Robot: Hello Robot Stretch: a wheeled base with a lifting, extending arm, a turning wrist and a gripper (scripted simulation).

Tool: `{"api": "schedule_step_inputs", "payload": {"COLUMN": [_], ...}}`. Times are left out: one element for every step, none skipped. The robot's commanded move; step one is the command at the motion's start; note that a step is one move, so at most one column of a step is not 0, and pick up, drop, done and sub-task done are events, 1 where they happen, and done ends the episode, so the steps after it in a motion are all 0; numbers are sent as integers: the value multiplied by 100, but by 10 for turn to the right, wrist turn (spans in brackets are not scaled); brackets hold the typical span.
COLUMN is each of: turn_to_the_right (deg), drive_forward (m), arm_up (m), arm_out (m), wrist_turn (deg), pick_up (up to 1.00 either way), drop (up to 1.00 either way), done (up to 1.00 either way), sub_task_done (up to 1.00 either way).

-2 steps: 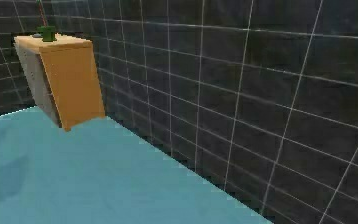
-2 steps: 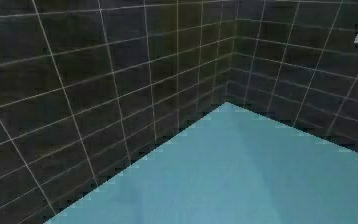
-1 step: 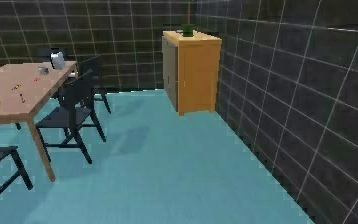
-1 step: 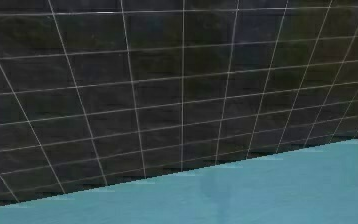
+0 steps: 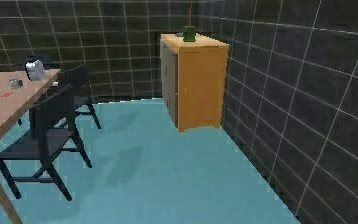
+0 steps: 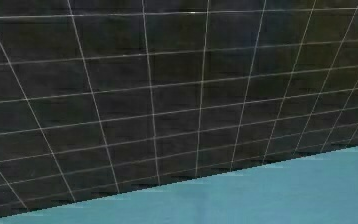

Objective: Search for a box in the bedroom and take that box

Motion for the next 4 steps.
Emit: {"api": "schedule_step_inputs", "payload": {"turn_to_the_right": [-450, -180, 0, -420], "drive_forward": [0, 0, 75, 0], "arm_up": [0, 0, 0, 0], "arm_out": [0, 0, 0, 0], "wrist_turn": [0, 0, 0, 0], "pick_up": [0, 0, 0, 0], "drop": [0, 0, 0, 0], "done": [0, 0, 0, 0], "sub_task_done": [0, 0, 0, 0]}}
